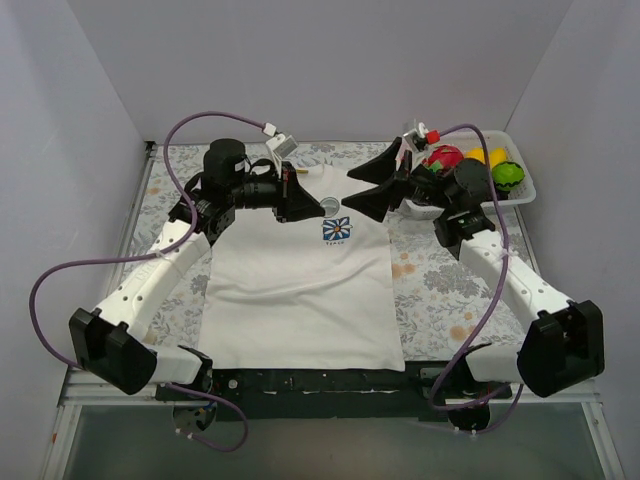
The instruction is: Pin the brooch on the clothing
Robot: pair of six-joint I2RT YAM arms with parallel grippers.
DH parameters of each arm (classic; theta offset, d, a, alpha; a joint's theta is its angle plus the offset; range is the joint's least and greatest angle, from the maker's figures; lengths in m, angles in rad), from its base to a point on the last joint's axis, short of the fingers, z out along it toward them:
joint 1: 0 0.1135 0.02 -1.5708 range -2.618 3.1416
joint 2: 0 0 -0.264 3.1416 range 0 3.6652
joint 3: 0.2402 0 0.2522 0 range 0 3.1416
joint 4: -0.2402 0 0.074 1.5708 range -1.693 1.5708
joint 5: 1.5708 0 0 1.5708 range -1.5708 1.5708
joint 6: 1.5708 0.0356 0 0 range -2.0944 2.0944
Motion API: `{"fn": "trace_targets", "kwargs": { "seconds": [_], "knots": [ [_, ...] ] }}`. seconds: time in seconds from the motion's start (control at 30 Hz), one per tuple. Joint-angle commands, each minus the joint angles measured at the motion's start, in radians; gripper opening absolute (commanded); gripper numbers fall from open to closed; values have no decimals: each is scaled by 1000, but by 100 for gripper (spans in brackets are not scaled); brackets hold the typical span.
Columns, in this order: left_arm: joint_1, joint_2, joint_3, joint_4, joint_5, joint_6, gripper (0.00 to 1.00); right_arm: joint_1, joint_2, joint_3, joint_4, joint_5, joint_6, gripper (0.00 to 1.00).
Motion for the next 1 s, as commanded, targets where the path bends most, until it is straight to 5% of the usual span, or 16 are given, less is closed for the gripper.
{"fn": "trace_targets", "kwargs": {
  "seconds": [0.0, 0.27, 0.5, 0.7, 0.87, 0.97],
  "knots": [
    [-1, 14, 91, -338, 43, 216, 0, 6, 98, 147, -176, -231, -100, 90],
    [-1, 71, 162, -531, 65, 326, 0, 97, 230, 310, -586, -264, -378, 81],
    [-1, 43, 151, -498, 48, 323, 0, 102, 232, 284, -588, -264, -377, 74],
    [-1, 63, 154, -503, 73, 323, 0, 105, 237, 269, -562, -262, -361, 47],
    [-1, 61, 159, -501, 59, 323, 0, 108, 240, 263, -528, -271, -330, 4],
    [-1, 48, 154, -477, 31, 315, 12, 106, 226, 249, -513, -256, -331, 1]
  ]
}}
